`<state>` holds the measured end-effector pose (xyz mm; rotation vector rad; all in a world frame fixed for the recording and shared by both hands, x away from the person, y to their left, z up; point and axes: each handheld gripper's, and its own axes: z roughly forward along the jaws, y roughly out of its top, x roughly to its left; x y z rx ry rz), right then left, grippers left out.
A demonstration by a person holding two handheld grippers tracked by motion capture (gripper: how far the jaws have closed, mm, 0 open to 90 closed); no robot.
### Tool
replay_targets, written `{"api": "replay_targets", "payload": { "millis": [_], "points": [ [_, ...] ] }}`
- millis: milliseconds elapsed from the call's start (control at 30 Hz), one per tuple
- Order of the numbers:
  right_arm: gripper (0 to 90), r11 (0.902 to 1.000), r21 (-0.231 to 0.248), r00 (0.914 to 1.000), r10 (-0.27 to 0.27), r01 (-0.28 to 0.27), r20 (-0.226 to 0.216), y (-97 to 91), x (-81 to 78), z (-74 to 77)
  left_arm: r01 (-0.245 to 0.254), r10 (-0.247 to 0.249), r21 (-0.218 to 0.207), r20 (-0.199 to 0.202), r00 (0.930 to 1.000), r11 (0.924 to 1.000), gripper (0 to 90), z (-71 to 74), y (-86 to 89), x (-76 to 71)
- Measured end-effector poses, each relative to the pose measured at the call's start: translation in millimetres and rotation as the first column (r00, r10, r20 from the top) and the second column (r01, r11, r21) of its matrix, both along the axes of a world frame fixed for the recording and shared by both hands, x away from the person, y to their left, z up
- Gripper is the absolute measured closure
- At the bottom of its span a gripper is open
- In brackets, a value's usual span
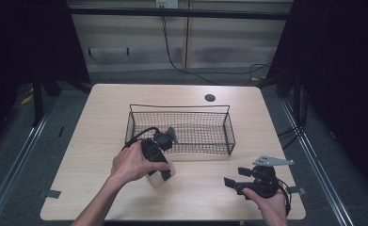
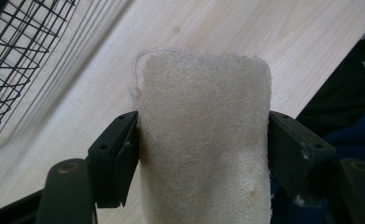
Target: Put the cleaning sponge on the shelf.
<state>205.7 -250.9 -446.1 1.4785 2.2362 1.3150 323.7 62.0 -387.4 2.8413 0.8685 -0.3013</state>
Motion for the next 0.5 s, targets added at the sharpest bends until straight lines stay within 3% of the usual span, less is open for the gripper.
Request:
{"api": "replay_targets", "payload": {
  "millis": [367, 500],
  "points": [
    [21.7, 1.0, 0.0, 1.0, 0.001, -0.001, -0.001, 0.0, 0.0, 0.0, -0.034, 0.034, -0.034, 0.001, 0.9994, 0.9988, 30.0, 11.2, 13.2, 5.1],
    [21.7, 1.0, 0.002, 1.0, 0.001, -0.001, -0.004, 0.3, 0.1, 0.0, -0.023, 0.023, -0.043, -0.005, 0.9997, 0.9988, 30.0, 17.4, 17.7, 6.5]
  ]
}}
